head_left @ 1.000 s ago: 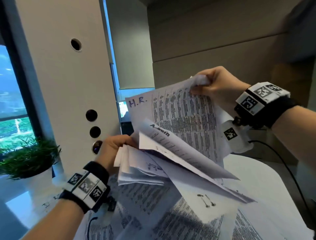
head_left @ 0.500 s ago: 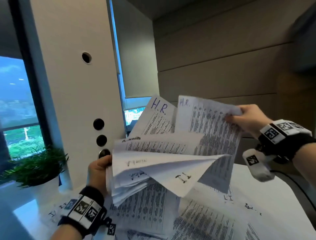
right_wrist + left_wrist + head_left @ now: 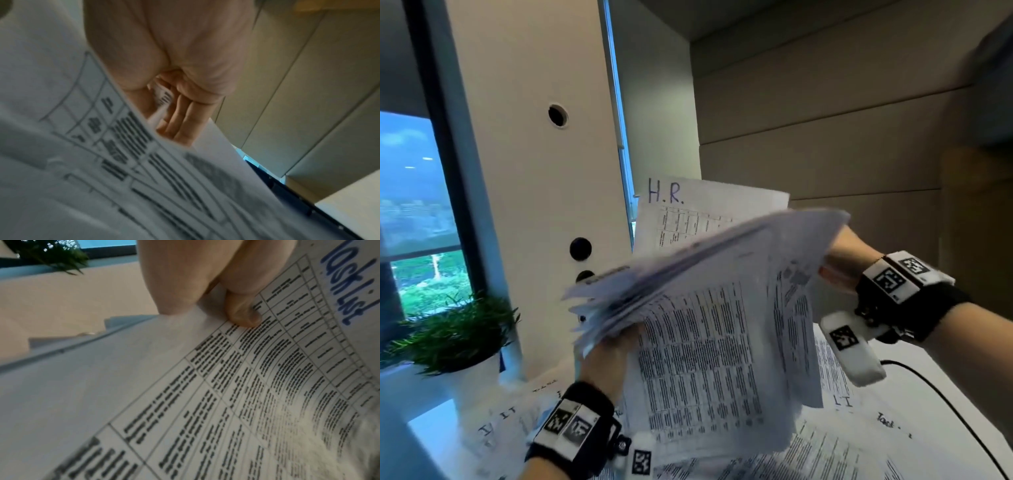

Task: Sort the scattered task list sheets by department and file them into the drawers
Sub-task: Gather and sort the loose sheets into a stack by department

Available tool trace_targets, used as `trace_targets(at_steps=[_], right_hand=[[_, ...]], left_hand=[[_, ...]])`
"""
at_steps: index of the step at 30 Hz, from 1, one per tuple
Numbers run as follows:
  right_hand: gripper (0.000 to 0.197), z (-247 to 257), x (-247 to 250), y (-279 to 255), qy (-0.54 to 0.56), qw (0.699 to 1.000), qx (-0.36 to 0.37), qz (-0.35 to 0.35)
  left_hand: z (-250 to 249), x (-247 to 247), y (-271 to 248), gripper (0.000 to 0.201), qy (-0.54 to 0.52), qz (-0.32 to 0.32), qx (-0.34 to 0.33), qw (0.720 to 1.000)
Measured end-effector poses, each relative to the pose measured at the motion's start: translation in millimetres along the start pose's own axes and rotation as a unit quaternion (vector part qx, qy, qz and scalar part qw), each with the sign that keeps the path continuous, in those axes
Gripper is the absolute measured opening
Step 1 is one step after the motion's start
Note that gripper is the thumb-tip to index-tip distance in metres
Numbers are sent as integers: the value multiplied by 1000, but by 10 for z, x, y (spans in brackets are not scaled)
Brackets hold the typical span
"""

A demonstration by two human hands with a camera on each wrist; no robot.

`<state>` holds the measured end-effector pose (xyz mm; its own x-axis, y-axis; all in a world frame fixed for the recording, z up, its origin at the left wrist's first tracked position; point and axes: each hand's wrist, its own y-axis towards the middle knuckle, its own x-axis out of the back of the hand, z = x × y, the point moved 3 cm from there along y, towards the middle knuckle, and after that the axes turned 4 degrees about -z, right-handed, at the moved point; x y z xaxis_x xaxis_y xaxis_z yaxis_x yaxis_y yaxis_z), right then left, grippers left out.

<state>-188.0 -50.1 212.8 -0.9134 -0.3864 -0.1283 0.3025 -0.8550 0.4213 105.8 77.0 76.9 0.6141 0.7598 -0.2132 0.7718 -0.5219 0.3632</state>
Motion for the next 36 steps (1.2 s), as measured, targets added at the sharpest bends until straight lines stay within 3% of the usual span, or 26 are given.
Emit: trace_targets(at_steps=[1,2,4,5,8,10,12,15,18,21,24,26,30,33,36], right_hand=[[17,-41,19,25,29,1000,-1,-7],[18,-89,13,41,57,998,-15,-10],[80,-268,78,22,86,996,-27,4],[93,-407,97,-27,79,996,-35,26],[98,-1052,92,-242,85,971,-179,138],[104,-1358,24,-389,112,951,-222,182],[102,-1446,-4,-437,116,955,-214,168],[91,-1344,-50,-393,122,973,-132,147],[62,-1139,-139,-328,-35,999,8,36],[39,-1050,-177,-341,-64,994,82,-47],[46,-1132,-131,-428,-31,996,73,-32],[51,-1231,-89,-503,-36,998,53,-11],[29,-1294,-87,-648,-43,998,20,34],[11,-1247,-52,-628,-61,996,-8,64],[27,-1342,-18,-558,-73,993,-25,94]], left_hand=[[3,-13,-20,12,-31,2,4,1000],[12,-8,-35,14,-41,-3,0,999],[36,-23,-85,18,-45,-14,5,999],[45,-42,-115,18,-47,-17,9,999],[107,-78,-212,11,-26,-11,26,999],[83,-116,-322,12,14,-24,13,1000],[102,-115,-339,20,10,-40,23,999],[55,-87,-307,16,9,-68,34,997],[-104,-129,-314,26,-8,-75,-8,997],[-275,-233,-327,52,-8,-63,-78,995],[-208,-259,-310,64,-7,4,-85,996],[-130,-232,-370,53,30,64,-59,996],[-12,-175,-403,29,65,159,4,985],[-58,-139,-368,35,65,208,35,975],[-96,-59,-299,10,59,211,96,971]])
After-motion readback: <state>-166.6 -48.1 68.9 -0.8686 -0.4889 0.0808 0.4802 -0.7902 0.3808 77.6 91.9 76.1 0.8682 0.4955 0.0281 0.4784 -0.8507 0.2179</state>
